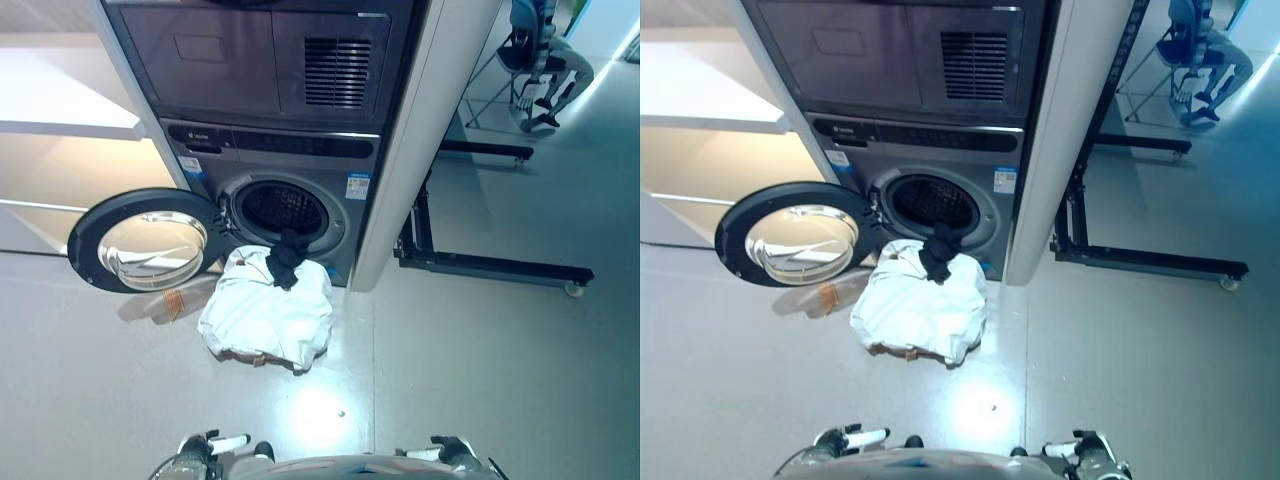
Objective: Put the clothes in the basket into the washing machine.
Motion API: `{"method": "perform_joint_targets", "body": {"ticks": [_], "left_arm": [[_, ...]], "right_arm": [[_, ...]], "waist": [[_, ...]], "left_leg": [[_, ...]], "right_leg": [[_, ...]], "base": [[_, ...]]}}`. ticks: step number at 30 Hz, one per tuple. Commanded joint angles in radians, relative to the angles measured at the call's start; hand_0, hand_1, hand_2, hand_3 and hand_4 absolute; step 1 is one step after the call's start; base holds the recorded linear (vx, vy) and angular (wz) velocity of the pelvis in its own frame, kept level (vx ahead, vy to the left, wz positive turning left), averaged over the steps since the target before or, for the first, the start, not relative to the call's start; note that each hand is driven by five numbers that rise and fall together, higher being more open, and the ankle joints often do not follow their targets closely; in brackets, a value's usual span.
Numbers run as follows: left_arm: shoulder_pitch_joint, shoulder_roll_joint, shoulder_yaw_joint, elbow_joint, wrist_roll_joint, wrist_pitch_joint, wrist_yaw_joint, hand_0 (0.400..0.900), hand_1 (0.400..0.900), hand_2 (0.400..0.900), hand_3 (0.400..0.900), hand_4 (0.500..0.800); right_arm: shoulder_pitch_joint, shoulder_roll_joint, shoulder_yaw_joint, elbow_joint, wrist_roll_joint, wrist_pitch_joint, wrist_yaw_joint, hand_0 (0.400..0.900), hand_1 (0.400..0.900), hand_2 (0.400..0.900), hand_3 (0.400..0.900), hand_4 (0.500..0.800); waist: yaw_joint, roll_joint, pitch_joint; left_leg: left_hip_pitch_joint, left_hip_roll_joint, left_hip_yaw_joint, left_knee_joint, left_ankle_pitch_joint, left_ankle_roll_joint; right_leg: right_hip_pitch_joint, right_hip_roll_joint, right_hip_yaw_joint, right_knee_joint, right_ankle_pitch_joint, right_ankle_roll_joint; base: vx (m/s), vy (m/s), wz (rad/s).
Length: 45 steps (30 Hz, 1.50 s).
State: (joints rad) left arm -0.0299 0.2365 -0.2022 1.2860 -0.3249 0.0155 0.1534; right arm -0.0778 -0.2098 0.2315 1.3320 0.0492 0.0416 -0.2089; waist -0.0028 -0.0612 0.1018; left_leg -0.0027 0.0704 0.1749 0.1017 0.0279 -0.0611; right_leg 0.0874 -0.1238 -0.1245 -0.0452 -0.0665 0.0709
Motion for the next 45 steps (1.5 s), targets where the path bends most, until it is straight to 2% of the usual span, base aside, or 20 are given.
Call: {"method": "perform_joint_targets", "body": {"ticks": [1,3,5,8,9,11,19,23,26,27,28,30,33,34,36,37,39,41,42,45], "left_arm": [[-0.003,-0.031,0.047,0.036,-0.061,-0.036,0.018,0.900,0.900,0.900,0.900,0.800],[0.003,-0.034,0.049,0.036,-0.087,-0.042,0.011,0.900,0.900,0.900,0.900,0.800],[0.007,-0.031,0.047,0.036,-0.099,-0.041,0.015,0.900,0.900,0.900,0.900,0.800],[0.015,-0.029,0.062,0.049,-0.099,-0.045,0.027,0.900,0.900,0.900,0.900,0.800],[0.015,-0.029,0.072,0.055,-0.094,-0.045,0.038,0.900,0.900,0.900,0.900,0.800],[0.009,-0.028,0.089,0.063,-0.097,-0.043,0.052,0.900,0.900,0.900,0.900,0.800],[-0.010,-0.005,0.095,0.057,-0.085,-0.070,0.034,0.900,0.900,0.900,0.900,0.800],[-0.030,0.000,0.088,0.037,-0.068,-0.122,0.016,0.900,0.900,0.900,0.900,0.800],[-0.039,0.018,0.072,0.007,0.009,-0.153,0.004,0.900,0.900,0.900,0.900,0.800],[-0.044,0.023,0.067,0.001,0.021,-0.154,0.002,0.900,0.900,0.900,0.900,0.800],[-0.052,0.035,0.054,-0.010,0.035,-0.155,0.001,0.900,0.900,0.900,0.900,0.800],[-0.068,0.050,0.028,-0.029,0.066,-0.127,0.002,0.900,0.900,0.900,0.900,0.800],[-0.136,0.074,-0.007,-0.041,0.028,-0.090,-0.030,0.900,0.900,0.900,0.900,0.800],[-0.158,0.077,-0.017,-0.047,0.012,-0.081,-0.033,0.900,0.900,0.900,0.900,0.800],[-0.214,0.081,-0.043,-0.055,-0.025,-0.076,-0.027,0.900,0.900,0.900,0.900,0.800],[-0.240,0.081,-0.057,-0.063,-0.042,-0.082,-0.013,0.900,0.900,0.900,0.900,0.800],[-0.262,0.078,-0.067,-0.066,-0.045,-0.081,0.002,0.900,0.900,0.900,0.900,0.800],[-0.274,0.069,-0.065,-0.074,-0.046,-0.065,-0.025,0.900,0.900,0.900,0.900,0.800],[-0.267,0.058,-0.064,-0.074,-0.044,-0.054,-0.020,0.900,0.900,0.900,0.900,0.800],[-0.258,0.049,-0.050,-0.075,-0.088,-0.052,-0.029,0.900,0.900,0.900,0.900,0.800]], "right_arm": [[-0.019,-0.067,0.040,0.015,-0.039,0.016,-0.020,0.900,0.900,0.900,0.900,0.800],[-0.018,-0.076,0.043,0.025,-0.036,0.011,-0.022,0.900,0.900,0.900,0.900,0.800],[-0.027,-0.084,0.036,0.043,-0.012,0.001,-0.021,0.900,0.900,0.900,0.900,0.800],[-0.027,-0.082,0.025,0.039,0.001,0.004,-0.025,0.900,0.900,0.900,0.900,0.800],[-0.026,-0.080,0.017,0.041,0.005,-0.004,-0.028,0.900,0.900,0.900,0.900,0.800],[-0.018,-0.072,0.003,0.044,0.007,-0.016,-0.037,0.900,0.900,0.900,0.900,0.800],[0.025,-0.059,-0.020,0.037,0.016,-0.066,-0.063,0.900,0.900,0.900,0.900,0.800],[0.013,-0.064,-0.019,0.022,0.005,-0.058,-0.074,0.900,0.900,0.900,0.900,0.800],[0.012,-0.059,-0.023,0.010,-0.004,-0.030,-0.080,0.900,0.900,0.900,0.900,0.800],[0.013,-0.056,-0.025,0.008,-0.007,-0.023,-0.080,0.900,0.900,0.900,0.900,0.800],[0.019,-0.054,-0.032,0.007,-0.012,-0.016,-0.079,0.900,0.900,0.900,0.900,0.800],[0.032,-0.059,-0.038,0.000,-0.007,-0.005,-0.076,0.900,0.900,0.900,0.900,0.800],[0.029,-0.073,-0.021,0.000,0.015,0.000,-0.074,0.900,0.900,0.900,0.900,0.800],[0.023,-0.077,-0.013,0.000,0.028,-0.005,-0.077,0.900,0.900,0.900,0.900,0.800],[-0.002,-0.091,-0.003,0.008,0.051,-0.020,-0.076,0.900,0.900,0.900,0.900,0.800],[-0.016,-0.100,-0.001,0.010,0.060,-0.019,-0.071,0.900,0.900,0.900,0.900,0.800],[-0.020,-0.107,-0.006,0.009,0.065,-0.009,-0.068,0.900,0.900,0.900,0.900,0.800],[-0.015,-0.109,-0.010,0.000,0.062,0.007,-0.070,0.900,0.900,0.900,0.900,0.800],[-0.004,-0.107,-0.010,-0.003,0.044,0.020,-0.070,0.900,0.900,0.900,0.900,0.800],[0.030,-0.115,-0.014,-0.028,0.015,0.022,-0.078,0.900,0.900,0.900,0.900,0.800]], "waist": [[0.007,-0.025,0.006],[0.033,-0.010,0.036],[0.073,0.018,0.068],[0.111,0.036,0.080],[0.120,0.038,0.080],[0.110,0.027,0.068],[0.102,0.001,0.036],[0.103,-0.011,0.035],[0.109,-0.013,0.017],[0.109,-0.014,0.012],[0.104,-0.008,0.003],[0.073,0.006,0.006],[0.013,0.029,0.035],[-0.003,0.031,0.048],[-0.050,0.028,0.080],[-0.081,0.023,0.096],[-0.117,0.016,0.103],[-0.142,0.006,0.106],[-0.152,-0.001,0.098],[-0.173,0.002,0.085]], "left_leg": [[-0.124,-0.027,-0.050,0.366,-0.092,0.035],[-0.225,-0.039,-0.040,0.370,-0.057,0.027],[-0.321,-0.020,-0.001,0.283,0.039,0.001],[-0.361,-0.027,-0.003,0.148,0.110,-0.017],[-0.359,-0.023,0.009,0.107,0.109,-0.015],[-0.319,-0.020,0.051,0.088,0.051,0.009],[-0.306,-0.016,0.066,0.172,-0.048,0.043],[-0.345,-0.003,0.073,0.259,-0.085,0.058],[-0.330,-0.009,0.070,0.246,-0.106,0.091],[-0.317,-0.014,0.071,0.231,-0.111,0.107],[-0.289,-0.020,0.065,0.204,-0.124,0.130],[-0.216,-0.034,0.046,0.166,-0.145,0.145],[-0.132,-0.035,0.037,0.128,-0.157,0.127],[-0.127,-0.037,0.030,0.128,-0.162,0.121],[-0.123,-0.049,0.000,0.137,-0.188,0.107],[-0.119,-0.056,-0.027,0.143,-0.204,0.096],[-0.102,-0.057,-0.060,0.163,-0.245,0.083],[-0.075,-0.050,-0.089,0.202,-0.301,0.074],[-0.068,-0.034,-0.082,0.227,-0.314,0.076],[-0.016,0.007,-0.084,0.224,-0.331,0.066]], "right_leg": [[-0.092,0.019,0.012,0.073,0.066,-0.056],[-0.064,0.033,0.029,0.072,0.050,-0.053],[-0.006,0.063,0.033,0.066,0.007,-0.058],[0.060,0.093,0.045,0.045,-0.024,-0.058],[0.083,0.096,0.043,0.040,-0.041,-0.060],[0.088,0.071,0.019,0.040,-0.044,-0.049],[0.128,0.018,0.010,0.050,-0.067,-0.029],[0.127,-0.004,0.026,0.092,-0.092,-0.022],[0.119,-0.025,0.019,0.198,-0.126,0.012],[0.106,-0.038,0.015,0.259,-0.106,0.027],[0.062,-0.059,0.019,0.393,-0.058,0.047],[-0.075,-0.085,0.016,0.533,0.024,0.046],[-0.265,-0.120,-0.015,0.497,0.043,0.026],[-0.314,-0.130,-0.008,0.467,0.063,0.025],[-0.409,-0.140,0.042,0.364,0.134,0.035],[-0.454,-0.141,0.093,0.296,0.178,0.049],[-0.484,-0.147,0.142,0.220,0.225,0.068],[-0.503,-0.154,0.157,0.212,0.248,0.077],[-0.480,-0.150,0.165,0.222,0.220,0.077],[-0.512,-0.149,0.169,0.304,0.215,0.077]], "base": [[0.11,-0.047,-0.27],[0.15,0.000,-0.25],[0.25,0.055,-0.14],[0.28,0.054,-0.27],[0.23,0.064,-0.19],[0.20,0.087,-0.07],[0.19,0.071,-0.01],[0.17,0.121,-0.11],[0.19,0.144,-0.17],[0.21,0.156,-0.11],[0.20,0.146,0.07],[0.24,0.146,0.26],[0.11,0.009,0.39],[-0.02,-0.123,0.49],[0.02,-0.160,0.62],[0.09,-0.144,0.63],[0.22,-0.182,0.74],[0.31,-0.179,0.60],[0.28,-0.113,0.33],[0.23,-0.057,0.23]]}}
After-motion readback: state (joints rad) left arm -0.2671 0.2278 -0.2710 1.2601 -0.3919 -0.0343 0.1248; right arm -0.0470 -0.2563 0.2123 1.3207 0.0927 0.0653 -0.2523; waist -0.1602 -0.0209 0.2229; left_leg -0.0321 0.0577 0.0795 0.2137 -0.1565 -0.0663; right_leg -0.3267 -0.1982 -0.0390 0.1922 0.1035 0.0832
